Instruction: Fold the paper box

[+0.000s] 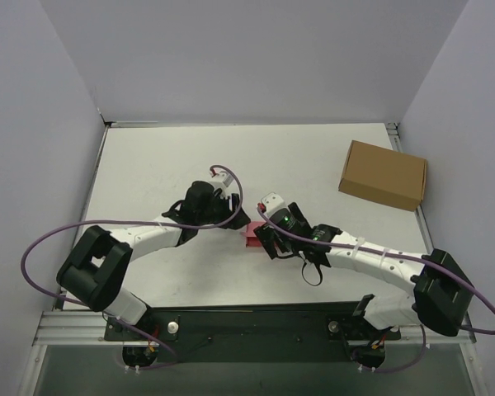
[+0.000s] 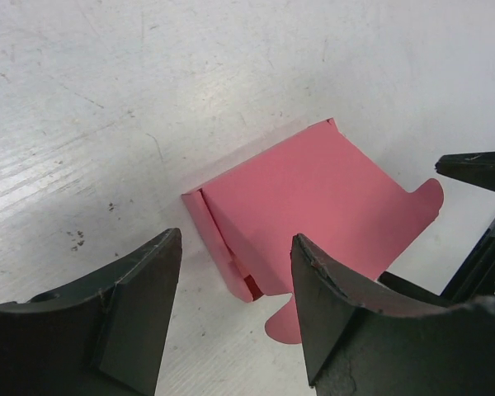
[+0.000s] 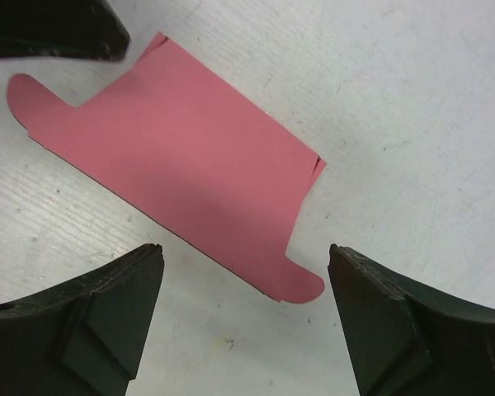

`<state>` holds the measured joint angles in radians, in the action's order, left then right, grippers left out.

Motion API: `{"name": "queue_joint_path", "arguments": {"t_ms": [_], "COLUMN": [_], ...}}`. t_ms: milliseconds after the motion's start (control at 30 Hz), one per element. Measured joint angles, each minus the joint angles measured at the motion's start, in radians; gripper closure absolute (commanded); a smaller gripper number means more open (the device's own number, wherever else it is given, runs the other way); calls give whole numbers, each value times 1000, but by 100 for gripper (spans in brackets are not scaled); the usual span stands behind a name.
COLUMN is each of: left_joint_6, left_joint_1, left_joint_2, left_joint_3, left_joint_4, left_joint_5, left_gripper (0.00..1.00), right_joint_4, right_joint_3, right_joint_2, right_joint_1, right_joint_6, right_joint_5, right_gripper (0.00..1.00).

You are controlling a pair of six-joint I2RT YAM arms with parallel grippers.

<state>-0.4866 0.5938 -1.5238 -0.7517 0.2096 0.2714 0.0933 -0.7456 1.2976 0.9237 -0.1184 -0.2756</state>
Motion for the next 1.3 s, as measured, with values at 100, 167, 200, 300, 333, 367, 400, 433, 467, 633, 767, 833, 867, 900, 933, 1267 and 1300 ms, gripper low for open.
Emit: {"name": "queue_joint_path", "arguments": {"t_ms": [100,167,200,300,333,367,400,433,467,633,767,833,867,900,933,1267,1300], "left_joint_6": [-12,-21,-25,-31,-32,-33,-34,-35,-37,-49,-55,-56,-57,-59,-59,-65,-67], "left_joint_1": [0,0,0,0,0,0,0,0,0,0,4,10,14,18,21,42,42], "left_joint_2": [-12,-15,-15,-16,-16,-16,-16,-16,-16,-29,-48,-62,-66,-69,-70,-91,-93], "left_joint_3": [9,21,25,31,31,31,31,31,31,31,31,32,34,37,42,90,90], "left_joint_4": [32,43,44,47,48,48,48,48,48,48,47,48,48,48,48,77,84], "left_joint_5": [25,34,37,42,44,45,47,48,49,51,56,56,56,56,55,59,59], "left_gripper": [35,35,35,36,36,36,36,36,36,36,36,36,36,36,36,39,39], "right_joint_4": [-15,-23,-24,-21,-21,-15,-7,0,5,19,45,62,69,75,81,31,24], "right_joint_3": [-25,-31,-31,-25,-15,-11,-6,-4,-4,-3,-3,-3,-3,-3,-3,79,85], "right_joint_2": [10,10,9,-9,-31,-49,-72,-97,-122,-211,-200,-166,-144,-125,-97,19,22], "right_joint_1": [0,0,0,1,1,1,1,-1,-7,-163,-313,-348,-359,-369,-381,-437,-446], "right_joint_6": [27,35,36,34,30,25,13,-3,-22,-208,-345,-389,-406,-417,-433,-484,-486], "right_joint_5": [12,19,23,44,55,60,67,74,81,191,274,308,325,339,356,458,468], "right_gripper": [17,16,16,16,17,18,19,20,24,27,27,28,29,29,29,30,29]}}
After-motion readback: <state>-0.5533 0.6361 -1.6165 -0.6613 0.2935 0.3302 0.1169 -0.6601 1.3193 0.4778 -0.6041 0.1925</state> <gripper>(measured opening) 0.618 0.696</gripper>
